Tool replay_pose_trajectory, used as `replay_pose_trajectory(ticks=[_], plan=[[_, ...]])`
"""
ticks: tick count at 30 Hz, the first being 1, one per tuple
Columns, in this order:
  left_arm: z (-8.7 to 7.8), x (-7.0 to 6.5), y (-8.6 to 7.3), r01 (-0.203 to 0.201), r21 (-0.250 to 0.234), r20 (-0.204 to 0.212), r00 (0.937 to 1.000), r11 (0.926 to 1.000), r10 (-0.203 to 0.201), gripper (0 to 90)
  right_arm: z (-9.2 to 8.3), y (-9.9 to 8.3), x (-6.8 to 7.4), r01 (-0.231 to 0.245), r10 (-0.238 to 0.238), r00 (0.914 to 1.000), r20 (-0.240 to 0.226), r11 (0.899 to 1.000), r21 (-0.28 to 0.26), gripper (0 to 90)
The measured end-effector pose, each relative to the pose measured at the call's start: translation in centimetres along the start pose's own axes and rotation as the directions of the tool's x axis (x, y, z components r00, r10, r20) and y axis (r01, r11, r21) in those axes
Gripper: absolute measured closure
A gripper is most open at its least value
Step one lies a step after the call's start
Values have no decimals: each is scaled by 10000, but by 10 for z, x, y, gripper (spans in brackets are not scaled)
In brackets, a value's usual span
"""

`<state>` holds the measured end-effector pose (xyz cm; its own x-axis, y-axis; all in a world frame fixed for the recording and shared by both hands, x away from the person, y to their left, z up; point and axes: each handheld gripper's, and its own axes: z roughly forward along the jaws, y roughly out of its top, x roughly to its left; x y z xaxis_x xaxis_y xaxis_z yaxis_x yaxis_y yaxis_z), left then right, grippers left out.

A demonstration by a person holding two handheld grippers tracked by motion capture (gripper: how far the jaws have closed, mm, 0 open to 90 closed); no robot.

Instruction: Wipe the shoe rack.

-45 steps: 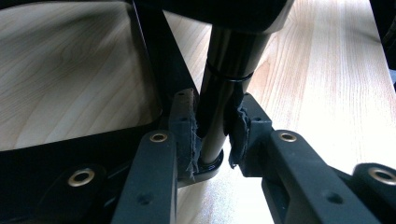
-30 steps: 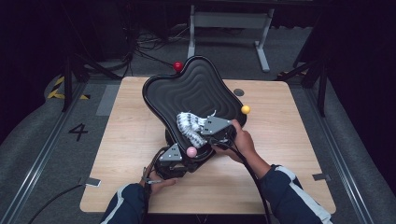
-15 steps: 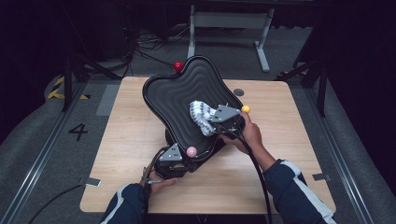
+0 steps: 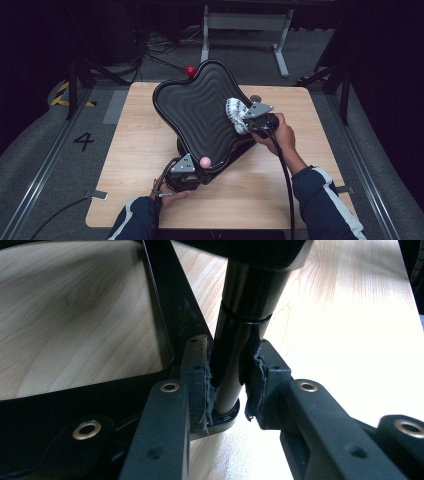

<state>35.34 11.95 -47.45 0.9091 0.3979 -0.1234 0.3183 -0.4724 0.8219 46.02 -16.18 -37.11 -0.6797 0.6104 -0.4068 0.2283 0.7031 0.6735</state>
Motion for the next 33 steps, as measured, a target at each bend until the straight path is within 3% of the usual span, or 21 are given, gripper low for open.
replay_pose_trajectory(ticks=[7, 12, 14, 16, 26, 33], plan=[[0, 0, 0, -19, 48, -7, 10000, 10000, 19, 727, 1, -9, -12, -367, 366, 9993, 53, 9992, 160, 818], [0, 0, 0, 10, 11, -17, 10000, 10000, -10, 727, 1, -8, -9, -276, 270, 9993, 260, 9993, 232, 818], [0, 0, 0, -13, -4, -11, 10000, 10000, 13, 727, 0, -9, -7, 10, -15, 9996, 268, 9999, 160, 818], [0, 0, 0, 1, -18, -24, 10000, 10000, -1, 727, -2, -10, -6, -232, 232, 9997, 57, 9997, 120, 818], [0, 0, 0, -13, -9, -37, 10000, 10000, 13, 728, -9, -3, 25, 310, -329, 9983, -473, 9987, -402, 817], [0, 0, 0, -80, -6, -14, 10000, 10000, 80, 728, -12, 5, 39, 504, -573, 9942, -905, 9958, -769, 818]])
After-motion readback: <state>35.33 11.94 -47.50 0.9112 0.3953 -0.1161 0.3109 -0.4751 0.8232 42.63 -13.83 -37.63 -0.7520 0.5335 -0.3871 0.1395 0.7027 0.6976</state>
